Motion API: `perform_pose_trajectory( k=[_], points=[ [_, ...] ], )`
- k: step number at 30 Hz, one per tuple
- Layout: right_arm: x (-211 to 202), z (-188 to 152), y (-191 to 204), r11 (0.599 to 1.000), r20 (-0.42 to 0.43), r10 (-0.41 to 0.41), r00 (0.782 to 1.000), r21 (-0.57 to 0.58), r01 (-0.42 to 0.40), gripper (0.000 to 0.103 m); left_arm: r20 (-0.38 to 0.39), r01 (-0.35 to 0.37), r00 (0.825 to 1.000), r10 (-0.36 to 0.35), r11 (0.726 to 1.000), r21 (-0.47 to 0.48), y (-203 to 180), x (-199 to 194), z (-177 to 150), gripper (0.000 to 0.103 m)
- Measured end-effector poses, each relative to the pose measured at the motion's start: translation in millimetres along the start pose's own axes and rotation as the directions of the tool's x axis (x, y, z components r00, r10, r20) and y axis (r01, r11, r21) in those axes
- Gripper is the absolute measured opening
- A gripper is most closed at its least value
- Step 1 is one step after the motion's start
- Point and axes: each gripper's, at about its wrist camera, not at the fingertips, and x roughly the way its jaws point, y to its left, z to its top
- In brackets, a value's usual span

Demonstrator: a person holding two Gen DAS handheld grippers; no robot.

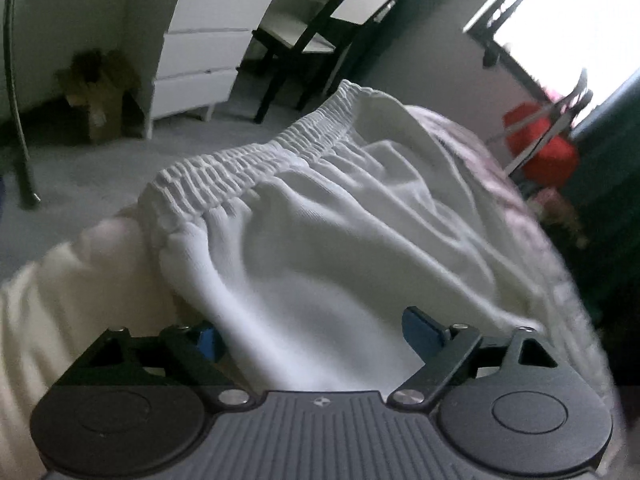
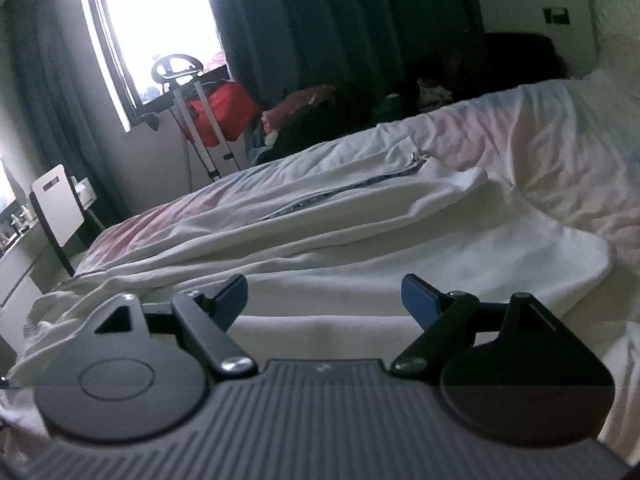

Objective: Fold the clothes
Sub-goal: 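Move the left gripper to the elastic waistband and close on it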

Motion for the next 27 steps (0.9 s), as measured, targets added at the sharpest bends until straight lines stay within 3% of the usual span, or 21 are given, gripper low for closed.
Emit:
perform_pose_trajectory(
  k=[3,6,8,10,13,17,20,22,24,27],
  points=[
    [7.4,1.3,0.1,1.000,-0.020,-0.005,1.000,0.008,0.005,0.085,0.022,0.105,0.994,-0.104,0.992,-0.074,9.6,-8.7,3.6,0.082],
    [10.1,6.7,-7.5,0.999,-0.028,-0.014,1.000,0.039,0.015,0.085,0.097,0.268,0.961,-0.258,0.956,-0.120,17.4,-25.8,8.4,0.081],
    [9.4,11.2,-18.7,0.996,-0.031,-0.013,0.999,0.084,0.016,0.085,0.118,0.314,0.946,-0.302,0.944,-0.098,14.7,-33.1,8.0,0.081],
    [8.8,15.7,-30.0,0.992,-0.035,-0.012,0.999,0.128,0.017,0.085,0.087,0.313,0.948,-0.306,0.946,-0.084,8.8,-30.1,6.3,0.084],
    [7.8,22.4,-47.0,0.981,-0.040,-0.011,0.999,0.193,0.019,0.085,0.029,0.198,0.980,-0.196,0.975,-0.097,4.6,-19.3,-0.3,0.080],
    [6.1,31.5,-71.3,0.958,-0.046,-0.008,0.999,0.286,0.021,0.085,-0.045,0.134,0.989,-0.140,0.982,-0.131,6.6,-3.9,-8.2,0.071],
    [1.4,35.8,-112.4,0.908,-0.048,0.005,0.999,0.420,0.016,0.085,-0.054,0.107,0.992,-0.115,0.986,-0.125,5.6,-2.9,-10.3,0.063],
    [0.3,32.2,-138.9,0.875,-0.054,-0.034,0.998,0.480,0.056,0.085,-0.047,0.098,0.993,-0.105,0.986,-0.132,5.1,-4.7,-9.3,0.060],
    [2.7,21.8,-164.1,0.810,-0.090,-0.084,0.992,0.574,0.121,0.088,-0.035,0.096,0.994,-0.103,0.980,-0.172,9.9,-8.6,-7.0,0.053],
    [12.8,-1.1,-195.4,0.658,-0.152,-0.049,0.987,0.739,0.147,0.087,-0.016,0.119,0.992,-0.125,0.968,-0.223,22.1,-14.1,-3.1,0.050]
  ],
)
